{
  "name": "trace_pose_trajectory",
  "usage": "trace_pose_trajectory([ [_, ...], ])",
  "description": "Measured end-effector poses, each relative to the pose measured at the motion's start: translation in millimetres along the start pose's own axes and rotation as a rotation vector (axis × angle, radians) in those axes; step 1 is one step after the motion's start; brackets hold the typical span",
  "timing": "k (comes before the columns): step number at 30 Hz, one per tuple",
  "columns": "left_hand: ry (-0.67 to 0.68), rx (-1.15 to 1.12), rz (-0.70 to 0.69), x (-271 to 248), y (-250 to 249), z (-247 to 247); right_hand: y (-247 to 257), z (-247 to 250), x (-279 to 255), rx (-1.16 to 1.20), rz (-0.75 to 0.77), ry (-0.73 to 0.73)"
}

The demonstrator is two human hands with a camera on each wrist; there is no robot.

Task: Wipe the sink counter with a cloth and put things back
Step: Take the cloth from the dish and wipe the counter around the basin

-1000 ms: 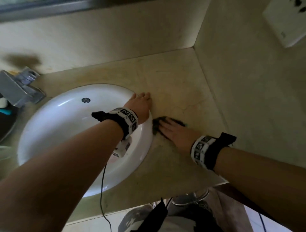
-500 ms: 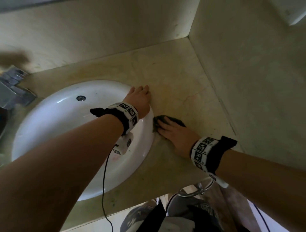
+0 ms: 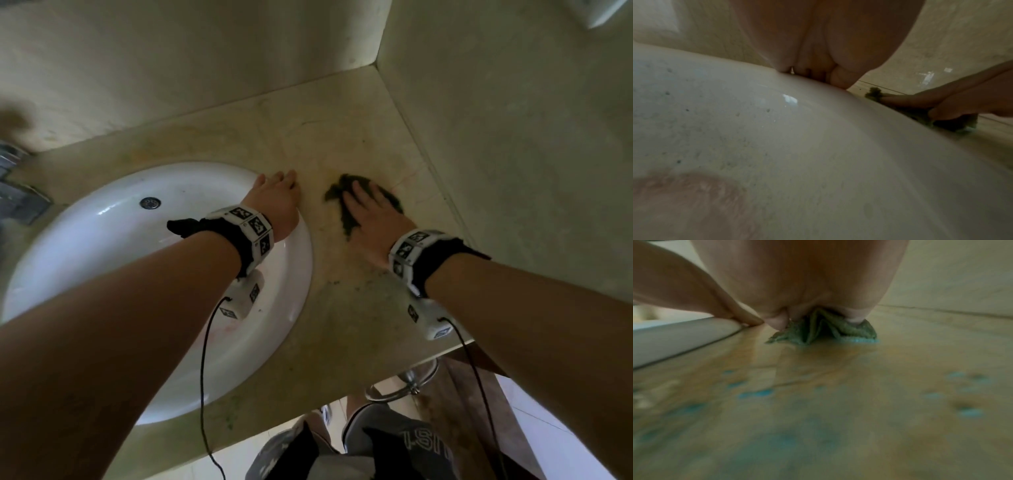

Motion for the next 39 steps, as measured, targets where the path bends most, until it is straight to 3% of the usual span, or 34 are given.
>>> trace_pose_trajectory([
  [3,-0.018,0.001,0.005,-0.5,-0.9,1.0,-56.8,-2.0,-0.1,0.082,-0.187,0.060],
  [5,-0.016,0.005,0.009,-0.6,-1.0,1.1,-71.1,-8.1,3.0,0.115,-0.210,0.049],
  [9,-0.002,0.008,0.009,-1.0,-1.1,1.3,-23.8,-3.4,-10.2,0.216,-0.054,-0.124],
  [12,0.006,0.006,0.007,-1.6,-0.8,1.4,37.8,-29.7,-37.9,0.085,0.164,-0.039],
  [15,0.028,0.008,-0.003,-1.9,0.1,0.6,53.9,-42.1,-52.0,0.050,0.224,0.016],
  [20,-0.020,0.020,-0.015,-2.2,-0.6,1.8,-1.8,-13.4,-31.8,-0.151,0.066,0.081],
  [25,-0.057,0.052,-0.031,-2.8,-3.6,4.8,-5.5,-6.6,-20.8,0.044,-0.036,0.053],
  [28,-0.044,0.039,-0.023,-2.5,-3.6,4.5,38.6,-27.9,-29.6,0.009,0.207,-0.011],
  [30,-0.027,0.043,-0.020,-2.2,-3.0,4.1,59.9,-47.6,-41.8,0.009,0.356,0.020],
  [34,-0.021,0.031,-0.014,-4.0,-3.0,5.8,47.1,-43.5,-35.8,-0.153,0.438,0.003],
  [39,-0.043,0.023,-0.013,-5.7,-4.6,6.4,-11.7,-10.4,-13.5,-0.111,0.028,0.010],
])
Point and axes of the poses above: each hand's wrist, its own x-axis towards the middle knuckle, its own z-axis out of the back of the hand, y = z × x, the point moved 8 cm from there along x, towards the middle knuckle, and after that the axes turned 3 degrees about -y, right-handed, at the moved point
